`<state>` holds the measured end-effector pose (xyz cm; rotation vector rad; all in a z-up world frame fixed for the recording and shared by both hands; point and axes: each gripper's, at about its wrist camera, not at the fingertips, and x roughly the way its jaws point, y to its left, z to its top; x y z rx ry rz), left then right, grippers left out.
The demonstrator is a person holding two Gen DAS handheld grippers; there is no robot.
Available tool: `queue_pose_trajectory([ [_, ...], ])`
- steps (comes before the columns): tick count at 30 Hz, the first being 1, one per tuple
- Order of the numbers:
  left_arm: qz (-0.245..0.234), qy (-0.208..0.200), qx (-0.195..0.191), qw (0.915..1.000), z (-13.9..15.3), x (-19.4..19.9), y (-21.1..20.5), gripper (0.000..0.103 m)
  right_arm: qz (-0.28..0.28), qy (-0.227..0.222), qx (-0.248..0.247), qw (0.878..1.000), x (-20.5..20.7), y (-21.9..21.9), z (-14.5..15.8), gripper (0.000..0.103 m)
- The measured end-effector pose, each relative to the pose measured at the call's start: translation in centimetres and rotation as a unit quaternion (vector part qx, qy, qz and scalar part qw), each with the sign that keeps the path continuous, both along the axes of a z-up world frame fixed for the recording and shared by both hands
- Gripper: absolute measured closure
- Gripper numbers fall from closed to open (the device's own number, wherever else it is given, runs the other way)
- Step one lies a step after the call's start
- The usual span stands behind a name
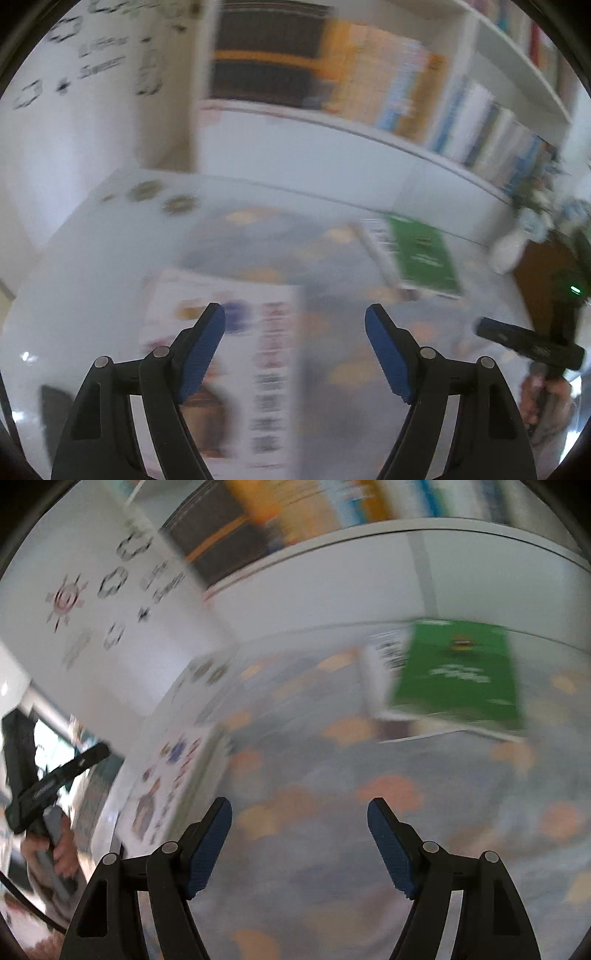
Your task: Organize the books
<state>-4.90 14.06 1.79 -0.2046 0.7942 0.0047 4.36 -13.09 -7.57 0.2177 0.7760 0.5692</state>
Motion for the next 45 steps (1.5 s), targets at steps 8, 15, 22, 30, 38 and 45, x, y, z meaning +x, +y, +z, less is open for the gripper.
queue_pose_trajectory([
  [8, -0.066, 0.038, -0.019, 0.9969, -3.3, 7.3, -14.4, 0.026, -0.065, 0.027, 0.075, 0.995, 4.7, -10.6, -2.4, 0.029],
  [15, 0.009, 0.038, 0.006, 0.9992, -8.6, 16.5, -18.3, 0.026, -0.096, 0.017, 0.132, 0.986, 8.6, -15.7, -3.0, 0.029],
  [22, 0.0, 0.03, 0.014, 0.9995, -12.3, 21.9, -18.8, 0.028, -0.111, 0.049, 0.144, 0.982, 15.6, -15.8, -4.7, 0.032],
  [30, -0.052, 0.041, 0.059, 0.9961, -15.2, 22.9, -20.7, 0.026, -0.123, 0.0, 0.137, 0.983, 17.1, -14.4, -5.6, 0.035],
  [38, -0.111, 0.042, 0.058, 0.9912, -15.0, 21.9, -22.0, 0.024, -0.098, -0.009, 0.105, 0.99, 17.5, -13.0, -5.6, 0.044],
  [45, -0.116, 0.057, 0.057, 0.99, -14.5, 20.6, -22.2, 0.025, -0.104, 0.001, 0.12, 0.987, 17.4, -13.9, -5.9, 0.055],
])
